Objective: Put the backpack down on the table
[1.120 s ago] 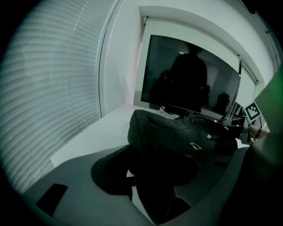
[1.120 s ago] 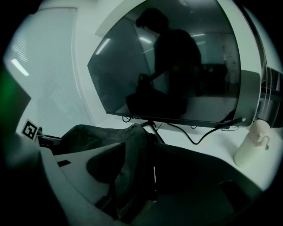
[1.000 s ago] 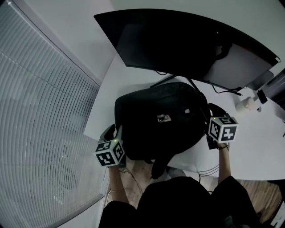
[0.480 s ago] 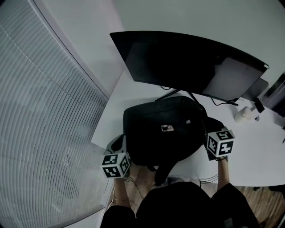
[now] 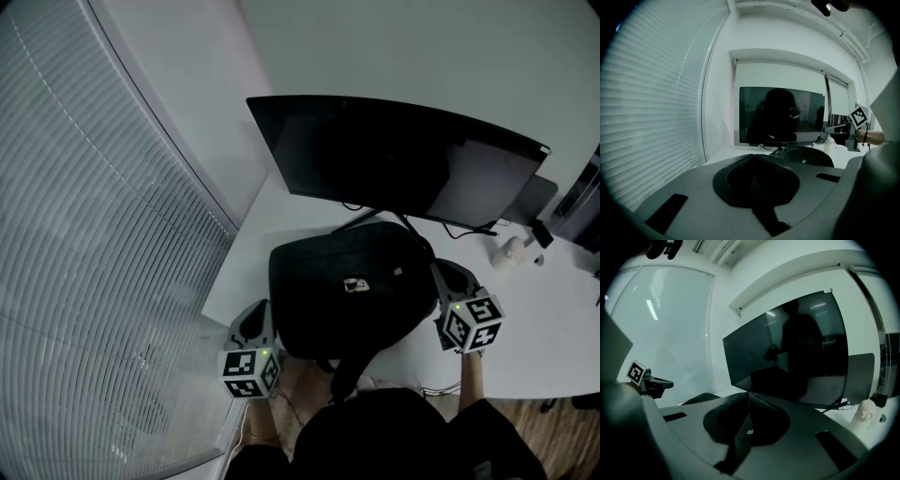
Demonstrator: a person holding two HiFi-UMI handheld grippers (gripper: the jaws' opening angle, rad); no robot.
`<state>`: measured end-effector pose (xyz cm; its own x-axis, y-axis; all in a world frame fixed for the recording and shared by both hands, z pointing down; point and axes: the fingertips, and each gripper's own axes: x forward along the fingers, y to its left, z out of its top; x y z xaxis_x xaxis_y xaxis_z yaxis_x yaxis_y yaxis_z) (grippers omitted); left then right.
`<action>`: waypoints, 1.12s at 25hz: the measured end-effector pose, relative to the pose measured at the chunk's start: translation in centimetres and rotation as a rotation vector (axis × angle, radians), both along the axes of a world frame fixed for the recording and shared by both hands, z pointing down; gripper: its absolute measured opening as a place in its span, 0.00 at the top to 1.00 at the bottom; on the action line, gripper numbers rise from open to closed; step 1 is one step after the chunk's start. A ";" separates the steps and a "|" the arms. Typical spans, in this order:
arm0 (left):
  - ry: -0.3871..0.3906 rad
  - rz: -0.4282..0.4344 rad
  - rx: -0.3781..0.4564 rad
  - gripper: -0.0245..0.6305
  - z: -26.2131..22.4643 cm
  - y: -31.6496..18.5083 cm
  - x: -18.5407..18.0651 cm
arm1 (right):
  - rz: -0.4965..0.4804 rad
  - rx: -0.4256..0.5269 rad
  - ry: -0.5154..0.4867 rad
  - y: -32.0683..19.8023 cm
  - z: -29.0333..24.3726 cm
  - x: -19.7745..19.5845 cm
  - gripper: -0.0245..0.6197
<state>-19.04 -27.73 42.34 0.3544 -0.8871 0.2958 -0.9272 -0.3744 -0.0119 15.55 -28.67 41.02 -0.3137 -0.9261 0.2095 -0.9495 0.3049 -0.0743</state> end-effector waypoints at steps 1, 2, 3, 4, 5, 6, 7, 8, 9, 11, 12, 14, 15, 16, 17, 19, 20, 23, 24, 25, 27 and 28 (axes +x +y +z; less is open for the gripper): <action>0.002 -0.002 0.012 0.94 -0.3 0.2 0.0 | -0.003 0.014 -0.003 0.2 -0.3 0.0 0.94; 0.006 -0.003 0.022 0.94 -0.5 0.3 0.0 | -0.006 0.026 -0.005 0.4 -0.6 0.0 0.94; 0.010 -0.003 0.031 0.94 -0.8 0.5 -0.1 | -0.008 0.035 -0.007 0.6 -0.9 0.0 0.94; 0.018 -0.001 0.041 0.94 -1.0 0.6 -0.1 | -0.012 0.041 -0.010 0.7 -1.1 -0.1 0.94; 0.028 0.003 0.051 0.94 -1.3 0.8 0.0 | -0.018 0.045 -0.012 0.9 -1.3 -0.1 0.94; 0.037 0.007 0.062 0.94 -1.5 0.9 0.0 | -0.024 0.048 -0.014 1.1 -1.4 -0.2 0.94; 0.043 0.011 0.072 0.94 -1.7 1.0 0.0 | -0.029 0.051 -0.014 1.3 -1.4 -0.2 0.94; 0.045 0.013 0.080 0.94 -1.7 1.1 0.1 | -0.033 0.056 -0.012 1.6 -1.4 -0.2 0.94; 0.044 0.015 0.087 0.94 -1.6 1.2 0.2 | -0.035 0.061 -0.008 1.8 -1.3 -0.2 0.94; 0.044 0.016 0.096 0.94 -1.0 1.3 0.2 | -0.034 0.073 0.001 2.1 -1.0 -0.2 0.94; 0.046 0.016 0.099 0.94 -0.6 1.3 0.1 | -0.033 0.078 0.005 2.2 -0.8 -0.3 0.94; 0.050 0.012 0.099 0.94 -0.1 1.4 -0.1 | -0.032 0.084 0.008 2.3 -0.5 -0.4 0.94; 0.050 0.009 0.099 0.94 0.0 1.5 -0.2 | -0.032 0.087 0.007 2.4 -0.5 -0.3 0.94; 0.048 0.006 0.099 0.94 -0.2 1.7 -0.2 | -0.032 0.089 0.004 2.6 -0.6 -0.2 0.94; 0.045 0.002 0.101 0.94 -0.6 2.0 -0.1 | -0.031 0.091 0.001 2.8 -0.8 -0.1 0.94; 0.042 -0.009 0.106 0.94 -1.2 2.3 -0.2 | -0.031 0.093 -0.001 3.1 -1.1 0.0 0.94; 0.041 -0.014 0.108 0.94 -1.3 2.4 -0.3 | -0.030 0.093 0.002 3.1 -1.1 0.0 0.94; 0.042 -0.024 0.108 0.94 -0.9 2.6 -0.7 | -0.027 0.097 0.006 3.2 -0.9 -0.1 0.94; 0.043 -0.027 0.106 0.94 -0.8 2.7 -0.8 | -0.027 0.098 0.006 3.2 -0.9 -0.1 0.94; 0.042 -0.030 0.104 0.94 -0.7 2.8 -0.9 | -0.027 0.099 0.007 3.2 -0.9 -0.1 0.94; 0.037 -0.034 0.099 0.94 -0.7 3.0 -1.1 | -0.030 0.099 0.014 3.2 -0.9 -0.1 0.94; 0.034 -0.035 0.097 0.94 -0.7 3.1 -1.2 | -0.033 0.098 0.018 3.2 -0.9 -0.2 0.94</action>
<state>-20.28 -24.61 41.66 0.3311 -0.9229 0.1965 -0.9402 -0.3403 -0.0145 15.38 -25.46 40.10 -0.3413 -0.9317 0.1247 -0.9398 0.3408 -0.0255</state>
